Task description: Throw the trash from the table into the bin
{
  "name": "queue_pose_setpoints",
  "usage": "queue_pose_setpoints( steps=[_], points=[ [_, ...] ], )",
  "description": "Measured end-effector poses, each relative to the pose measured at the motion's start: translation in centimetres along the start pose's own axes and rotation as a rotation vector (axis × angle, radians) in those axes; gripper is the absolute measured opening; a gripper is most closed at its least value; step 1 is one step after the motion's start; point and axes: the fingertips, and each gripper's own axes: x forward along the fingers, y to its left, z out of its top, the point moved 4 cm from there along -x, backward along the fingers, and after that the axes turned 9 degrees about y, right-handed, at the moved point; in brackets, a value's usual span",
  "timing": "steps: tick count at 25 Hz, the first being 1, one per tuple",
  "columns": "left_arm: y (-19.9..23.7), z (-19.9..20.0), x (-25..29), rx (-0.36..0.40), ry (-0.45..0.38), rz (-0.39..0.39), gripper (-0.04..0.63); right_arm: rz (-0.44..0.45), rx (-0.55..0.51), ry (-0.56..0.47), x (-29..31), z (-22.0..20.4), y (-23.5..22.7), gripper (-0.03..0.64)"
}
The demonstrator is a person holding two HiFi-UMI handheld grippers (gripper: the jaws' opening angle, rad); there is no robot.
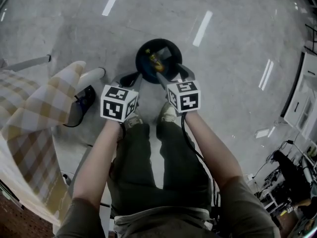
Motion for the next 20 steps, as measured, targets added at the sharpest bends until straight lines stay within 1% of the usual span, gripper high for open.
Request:
queue_pose_setpoints(
  steps=[1,2,4,5,6,8,12,16,17,20],
  points=[
    [-0.3,0.7,-0.8,0.005,-0.008,0.002,0.006,-0.006,0.003,-0.010,-1.0,0.4,0.1,0.322],
    [-0.6,1.4,-1.6,0.007,-0.019,0.007,0.006,-0.014,0.005,-0.023,-2.2,1.0,0.2,0.291],
    [-1.5,3.2,-3.6,0.013,-0.041,0.016,0.006,-0.039,0.004,-0.067,-5.1,2.6,0.3,0.174],
    [-2.0,4.2,-4.7,0.020,-0.053,0.018,0.006,-0.054,0.001,-0.096,-6.7,3.6,0.3,0.129],
    [-2.6,5.3,-5.9,0.030,-0.065,0.020,0.006,-0.069,-0.005,-0.125,-8.5,4.6,0.5,0.098],
    [-4.1,7.6,-8.5,0.053,-0.094,0.020,0.006,-0.091,-0.017,-0.180,-12.3,6.7,0.9,0.058],
    [-7.6,11.7,-14.2,0.091,-0.161,0.010,0.007,-0.108,-0.037,-0.267,-20.2,10.4,2.3,0.034],
    [-10.7,15.9,-21.9,0.142,-0.226,0.023,0.006,-0.118,-0.084,-0.329,-28.1,14.5,5.1,0.017],
    [-11.5,17.2,-23.8,0.154,-0.250,0.030,0.006,-0.119,-0.100,-0.351,-30.1,15.8,5.7,0.006],
    [-13.8,21.0,-29.4,0.175,-0.342,0.051,0.006,-0.111,-0.158,-0.427,-36.3,19.4,7.5,0.003]
  ],
)
